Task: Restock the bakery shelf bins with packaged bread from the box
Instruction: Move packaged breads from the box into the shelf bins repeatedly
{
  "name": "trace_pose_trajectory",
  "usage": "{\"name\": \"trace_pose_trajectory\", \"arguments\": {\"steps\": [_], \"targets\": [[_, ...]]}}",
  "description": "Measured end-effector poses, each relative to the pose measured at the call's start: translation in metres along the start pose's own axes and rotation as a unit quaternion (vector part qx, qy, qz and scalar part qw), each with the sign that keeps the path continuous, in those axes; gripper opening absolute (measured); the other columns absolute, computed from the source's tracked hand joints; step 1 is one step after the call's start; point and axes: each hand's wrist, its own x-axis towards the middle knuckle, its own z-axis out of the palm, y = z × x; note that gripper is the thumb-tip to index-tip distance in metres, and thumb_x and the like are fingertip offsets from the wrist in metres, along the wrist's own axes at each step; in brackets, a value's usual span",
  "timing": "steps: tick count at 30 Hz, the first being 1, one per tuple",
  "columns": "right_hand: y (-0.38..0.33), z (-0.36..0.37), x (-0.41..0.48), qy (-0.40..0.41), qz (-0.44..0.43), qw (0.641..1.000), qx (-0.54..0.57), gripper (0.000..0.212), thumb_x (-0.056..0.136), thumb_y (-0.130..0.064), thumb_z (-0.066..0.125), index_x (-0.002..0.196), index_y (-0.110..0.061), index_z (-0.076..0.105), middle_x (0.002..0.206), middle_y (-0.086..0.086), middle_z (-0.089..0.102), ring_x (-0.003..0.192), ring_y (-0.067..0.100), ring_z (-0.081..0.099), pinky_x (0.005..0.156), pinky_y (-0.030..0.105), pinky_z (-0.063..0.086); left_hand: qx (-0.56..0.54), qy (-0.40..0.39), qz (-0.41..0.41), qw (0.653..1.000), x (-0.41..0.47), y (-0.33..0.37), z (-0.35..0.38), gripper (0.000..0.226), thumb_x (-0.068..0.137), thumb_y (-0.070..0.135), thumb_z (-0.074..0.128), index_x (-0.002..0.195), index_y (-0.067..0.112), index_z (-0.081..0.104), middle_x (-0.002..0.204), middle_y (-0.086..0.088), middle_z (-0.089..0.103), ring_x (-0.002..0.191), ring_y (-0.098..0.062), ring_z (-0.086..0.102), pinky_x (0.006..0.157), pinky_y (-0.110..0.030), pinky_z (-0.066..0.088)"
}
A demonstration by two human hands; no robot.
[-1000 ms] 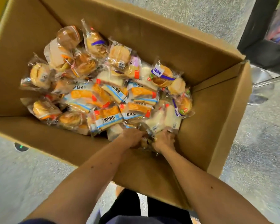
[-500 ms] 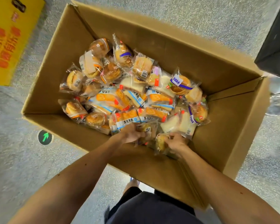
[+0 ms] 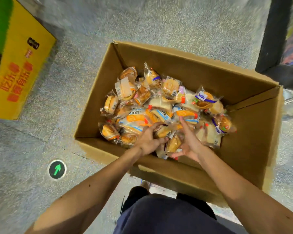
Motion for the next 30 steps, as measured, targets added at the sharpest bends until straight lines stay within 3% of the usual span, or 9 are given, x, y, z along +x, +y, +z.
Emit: {"name": "trace_pose_trajectory", "arguments": {"steps": [3, 6, 10, 13, 15, 20, 24, 27, 30], "targets": [[0.000, 0.050, -0.013, -0.014, -0.002, 0.998, -0.059, 0.066, 0.068, -0.081, 0.054, 0.125, -0.046, 0.052, 0.157, 0.004, 0.035, 0.141, 0.039, 0.039, 0.095, 0.068, 0.047, 0.066, -0.015, 0.028, 0.997, -0.016, -0.005, -0.026, 0.076, 0.080, 0.046, 0.073, 0.144, 0.047, 0.034, 0.132, -0.010, 0.041, 0.127, -0.033, 0.048, 0.107, -0.047, 0.043], [-0.001, 0.089, -0.009, 0.000, -0.023, 0.995, -0.093, 0.063, 0.075, -0.074, 0.059, 0.132, -0.052, 0.045, 0.162, -0.001, 0.027, 0.139, 0.031, 0.040, 0.097, 0.058, 0.050, 0.096, -0.026, 0.066, 0.993, -0.027, -0.009, -0.055, 0.082, 0.080, 0.035, 0.074, 0.151, 0.035, 0.032, 0.123, -0.005, 0.040, 0.115, -0.027, 0.052, 0.103, -0.044, 0.045], [0.003, 0.111, 0.000, 0.035, -0.026, 0.998, -0.038, 0.059, 0.079, -0.053, 0.075, 0.130, -0.032, 0.054, 0.156, 0.005, 0.036, 0.138, 0.031, 0.042, 0.091, 0.056, 0.055, -0.006, -0.029, 0.083, 0.996, -0.033, -0.024, -0.092, 0.077, 0.082, 0.017, 0.068, 0.148, 0.035, 0.034, 0.131, 0.003, 0.046, 0.111, -0.011, 0.053, 0.091, -0.027, 0.048], [0.008, 0.110, 0.012, 0.041, -0.035, 0.998, 0.022, 0.125, 0.043, -0.052, 0.097, 0.149, -0.022, 0.038, 0.151, 0.009, 0.044, 0.134, 0.036, 0.047, 0.072, 0.055, 0.061, -0.106, 0.011, 0.059, 0.993, -0.023, -0.030, -0.113, 0.057, 0.090, 0.013, 0.064, 0.136, 0.037, 0.041, 0.117, 0.003, 0.062, 0.077, -0.006, 0.061, 0.074, -0.031, 0.053], [0.015, 0.105, 0.025, 0.043, -0.048, 0.997, 0.052, 0.145, 0.033, -0.048, 0.101, 0.155, -0.025, 0.026, 0.159, 0.009, 0.034, 0.144, 0.037, 0.032, 0.070, 0.055, 0.060, -0.060, 0.094, 0.061, 0.992, -0.007, -0.034, -0.126, 0.046, 0.090, 0.019, 0.065, 0.131, 0.031, 0.047, 0.118, 0.001, 0.061, 0.088, -0.009, 0.061, 0.086, -0.038, 0.052], [0.005, 0.119, 0.008, 0.061, -0.024, 0.993, 0.096, 0.122, 0.067, -0.030, 0.089, 0.159, -0.033, 0.009, 0.166, 0.006, 0.013, 0.141, 0.046, 0.033, 0.083, 0.061, 0.057, 0.122, 0.275, 0.003, 0.954, 0.042, -0.042, -0.155, 0.066, 0.089, 0.034, 0.068, 0.145, 0.019, 0.036, 0.143, -0.015, 0.039, 0.130, -0.036, 0.043, 0.105, -0.047, 0.039], [0.004, 0.112, 0.006, 0.052, -0.037, 0.995, 0.082, 0.119, 0.071, -0.034, 0.083, 0.160, -0.029, 0.005, 0.166, 0.009, 0.011, 0.086, 0.038, 0.070, 0.091, 0.058, 0.055, 0.181, 0.247, -0.037, 0.951, 0.070, -0.037, -0.150, 0.086, 0.088, 0.049, 0.066, 0.154, 0.023, 0.017, 0.153, -0.018, 0.028, 0.136, -0.041, 0.036, 0.106, -0.056, 0.034], [0.008, 0.100, 0.005, 0.044, -0.056, 0.993, 0.093, 0.119, 0.064, -0.036, 0.089, 0.157, -0.021, 0.016, 0.155, 0.014, 0.040, 0.115, 0.036, 0.064, 0.081, 0.056, 0.058, 0.167, 0.252, -0.087, 0.949, 0.091, -0.033, -0.146, 0.100, 0.082, 0.073, 0.056, 0.154, 0.015, 0.018, 0.149, -0.021, 0.037, 0.138, -0.039, 0.032, 0.109, -0.053, 0.029], [0.014, 0.089, 0.002, 0.046, -0.075, 0.988, 0.130, 0.079, 0.082, -0.025, 0.076, 0.145, -0.009, 0.030, 0.132, 0.017, 0.062, 0.103, 0.033, 0.071, 0.070, 0.050, 0.060, 0.200, 0.240, -0.093, 0.945, 0.106, -0.035, -0.142, 0.110, 0.073, 0.090, 0.043, 0.148, 0.010, 0.032, 0.147, -0.022, 0.040, 0.138, -0.038, 0.032, 0.112, -0.053, 0.026]]}}
